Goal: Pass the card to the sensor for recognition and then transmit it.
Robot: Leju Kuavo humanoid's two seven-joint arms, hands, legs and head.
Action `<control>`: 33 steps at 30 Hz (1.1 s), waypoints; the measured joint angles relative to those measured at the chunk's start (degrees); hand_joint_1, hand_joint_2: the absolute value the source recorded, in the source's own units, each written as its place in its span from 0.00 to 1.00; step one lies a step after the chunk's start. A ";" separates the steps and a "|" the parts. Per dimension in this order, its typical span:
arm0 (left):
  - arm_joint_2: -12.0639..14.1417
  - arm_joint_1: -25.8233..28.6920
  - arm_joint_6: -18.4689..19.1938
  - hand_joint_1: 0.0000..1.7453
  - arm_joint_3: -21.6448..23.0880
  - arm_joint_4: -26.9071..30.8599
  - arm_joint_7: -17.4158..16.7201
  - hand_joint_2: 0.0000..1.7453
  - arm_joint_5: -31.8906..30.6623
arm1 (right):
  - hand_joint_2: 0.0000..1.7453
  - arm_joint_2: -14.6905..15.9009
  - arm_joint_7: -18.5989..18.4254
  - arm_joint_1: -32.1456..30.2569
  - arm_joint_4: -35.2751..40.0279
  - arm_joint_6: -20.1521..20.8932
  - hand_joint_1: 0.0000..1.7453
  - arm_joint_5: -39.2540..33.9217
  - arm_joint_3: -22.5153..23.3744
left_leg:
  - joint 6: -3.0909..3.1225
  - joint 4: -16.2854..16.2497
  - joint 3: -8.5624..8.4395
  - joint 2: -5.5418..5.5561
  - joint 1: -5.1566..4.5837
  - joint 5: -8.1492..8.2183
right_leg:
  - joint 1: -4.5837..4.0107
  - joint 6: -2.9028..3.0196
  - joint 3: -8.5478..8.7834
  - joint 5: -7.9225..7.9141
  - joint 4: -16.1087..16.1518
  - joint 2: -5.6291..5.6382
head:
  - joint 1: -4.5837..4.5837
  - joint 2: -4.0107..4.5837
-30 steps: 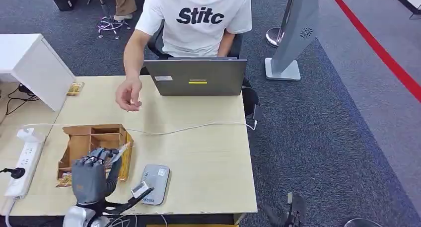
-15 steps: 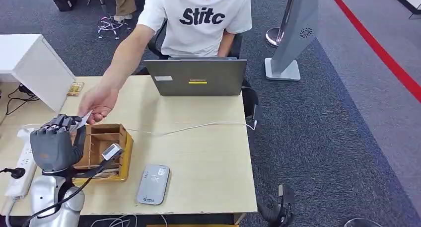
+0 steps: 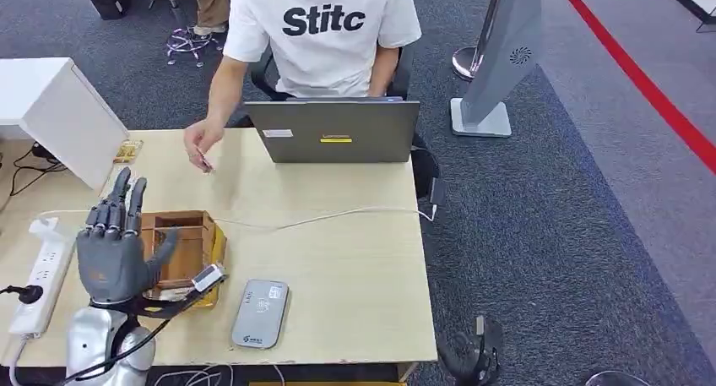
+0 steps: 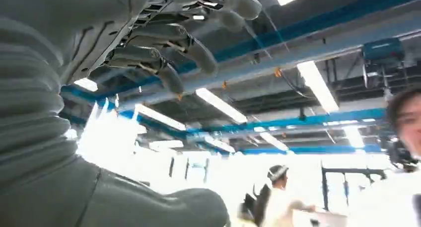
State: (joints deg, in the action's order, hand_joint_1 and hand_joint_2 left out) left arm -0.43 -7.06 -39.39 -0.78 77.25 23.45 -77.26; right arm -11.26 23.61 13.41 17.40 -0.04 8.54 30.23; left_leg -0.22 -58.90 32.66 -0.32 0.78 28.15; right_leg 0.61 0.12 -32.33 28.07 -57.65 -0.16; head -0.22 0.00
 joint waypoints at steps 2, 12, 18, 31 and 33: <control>1.25 0.48 3.34 0.00 4.79 -1.65 -2.43 1.00 3.67 | 1.00 0.09 0.48 -0.22 0.00 0.13 0.00 -0.59 0.00 | 0.00 0.00 0.00 -0.01 0.00 0.00 | 0.00 0.00 0.00 0.00 0.00 0.01 | 0.00 0.00; 7.89 2.46 20.09 0.00 22.49 -5.49 -11.98 1.00 1.21 | 1.00 1.29 2.45 -1.82 0.02 0.83 0.00 -1.81 1.16 | 0.02 0.00 0.02 -0.04 0.00 0.02 | 0.00 0.00 0.00 0.00 0.00 0.06 | 0.00 0.00; 12.57 6.90 11.76 0.00 25.54 -0.59 -15.97 1.00 -4.23 | 1.00 1.73 2.84 -2.46 0.02 0.63 0.00 -2.05 2.34 | 0.02 0.02 0.05 -0.03 0.02 0.02 | -0.02 0.00 -0.04 0.02 0.00 0.06 | 0.00 0.00; 19.25 15.35 8.03 0.00 26.40 13.70 -19.10 1.00 -6.63 | 1.00 2.01 3.54 -3.04 0.02 -0.13 0.00 -2.53 4.26 | 0.02 0.04 0.05 -0.03 0.01 0.02 | -0.02 0.00 -0.03 0.01 0.00 0.05 | -0.02 0.00; 19.76 15.73 9.26 0.00 26.51 14.33 -19.45 1.00 -5.69 | 1.00 2.03 3.61 -3.06 0.02 -0.13 0.00 -2.53 4.44 | 0.02 0.04 0.05 -0.03 0.01 0.02 | -0.02 0.00 -0.03 0.01 0.00 0.06 | 0.00 0.00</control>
State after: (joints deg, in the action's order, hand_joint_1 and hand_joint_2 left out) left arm 19.32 8.67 -30.14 25.73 91.58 4.00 -82.94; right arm -9.22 27.21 10.36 17.42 -0.17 6.01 34.67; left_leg -0.21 -58.86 32.71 -0.35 0.80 28.17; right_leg 0.59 0.12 -32.36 28.08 -57.65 -0.10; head -0.22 0.00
